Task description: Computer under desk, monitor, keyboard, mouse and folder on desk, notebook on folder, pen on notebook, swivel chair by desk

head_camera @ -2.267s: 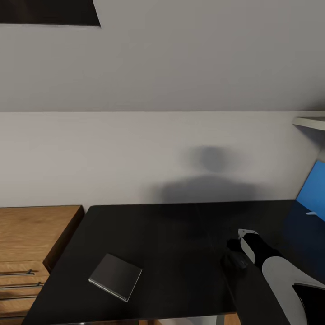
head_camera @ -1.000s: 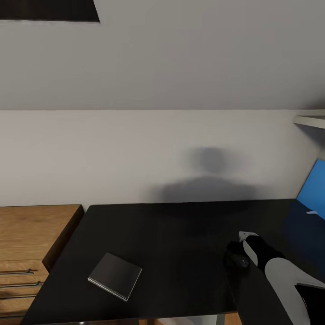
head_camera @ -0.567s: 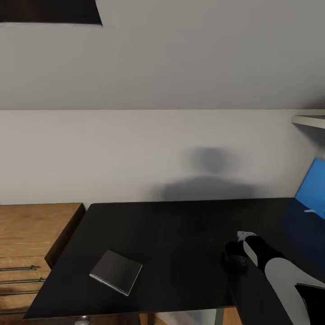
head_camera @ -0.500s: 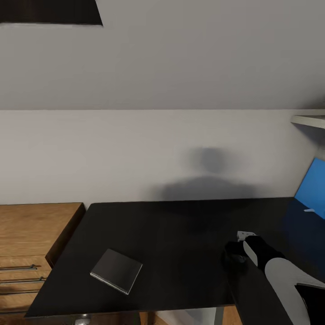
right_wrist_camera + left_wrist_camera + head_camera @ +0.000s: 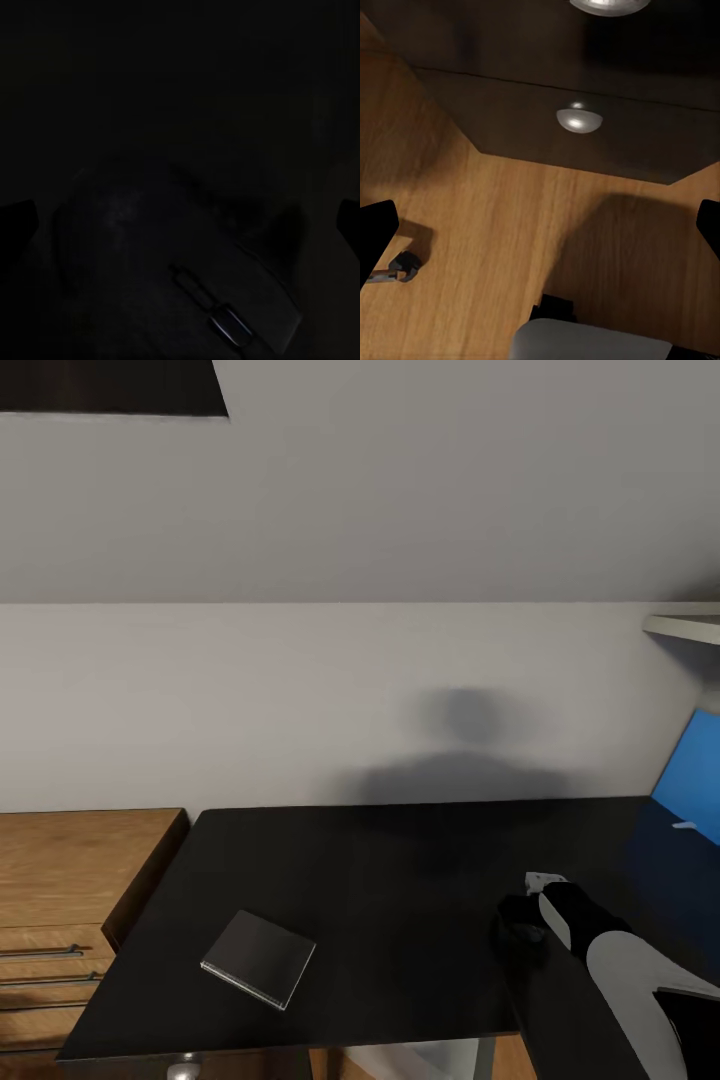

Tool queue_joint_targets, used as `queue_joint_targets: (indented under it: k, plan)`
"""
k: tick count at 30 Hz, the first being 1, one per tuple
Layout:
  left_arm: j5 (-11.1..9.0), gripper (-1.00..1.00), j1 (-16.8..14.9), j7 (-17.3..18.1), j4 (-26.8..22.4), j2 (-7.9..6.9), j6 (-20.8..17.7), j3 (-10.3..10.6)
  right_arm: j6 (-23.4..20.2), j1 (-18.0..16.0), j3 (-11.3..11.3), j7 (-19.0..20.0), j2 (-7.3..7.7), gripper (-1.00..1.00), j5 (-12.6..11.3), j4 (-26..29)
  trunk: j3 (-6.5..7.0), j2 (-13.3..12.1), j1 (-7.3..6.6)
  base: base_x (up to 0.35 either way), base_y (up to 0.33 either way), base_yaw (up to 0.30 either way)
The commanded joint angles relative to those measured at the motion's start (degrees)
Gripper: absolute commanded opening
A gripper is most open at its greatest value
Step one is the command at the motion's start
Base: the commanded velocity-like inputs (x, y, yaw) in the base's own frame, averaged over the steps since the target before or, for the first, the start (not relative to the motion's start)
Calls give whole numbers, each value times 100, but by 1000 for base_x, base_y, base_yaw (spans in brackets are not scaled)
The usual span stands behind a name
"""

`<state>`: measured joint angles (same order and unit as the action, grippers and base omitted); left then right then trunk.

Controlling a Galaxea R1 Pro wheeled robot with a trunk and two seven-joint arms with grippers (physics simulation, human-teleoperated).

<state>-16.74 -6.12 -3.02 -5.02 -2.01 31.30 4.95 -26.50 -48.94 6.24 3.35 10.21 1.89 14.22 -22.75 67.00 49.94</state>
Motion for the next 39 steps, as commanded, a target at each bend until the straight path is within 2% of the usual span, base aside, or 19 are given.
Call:
queue_joint_targets:
  k: [1, 14, 19, 30, 39]
  plan:
    - [-22, 100, -3, -32, 2, -1, 16, 50, -31, -2, 35, 26, -1, 100, 22, 11, -6, 4, 0, 0, 0, 0]
    - [-29, 100, -3, -32, 1, -1, 16, 50, -24, -2, 34, 26, -1, 100, 75, 3, -6, 4, 0, 0, 0, 0]
    - [-30, 100, -3, -32, 1, -1, 16, 45, 5, -2, 33, 28, -1, 100, 82, 2, -96, 204, 110, 0, 0, 0]
    - [-30, 100, -3, -32, 1, -1, 16, 50, 13, -2, 33, 29, -1, 100, 87, 2, -96, 204, 110, 0, 0, 0]
    - [-31, 100, -3, -32, 1, -1, 16, 43, 13, -2, 35, 31, -1, 100, 184, 2, -96, 204, 110, 0, 0, 0]
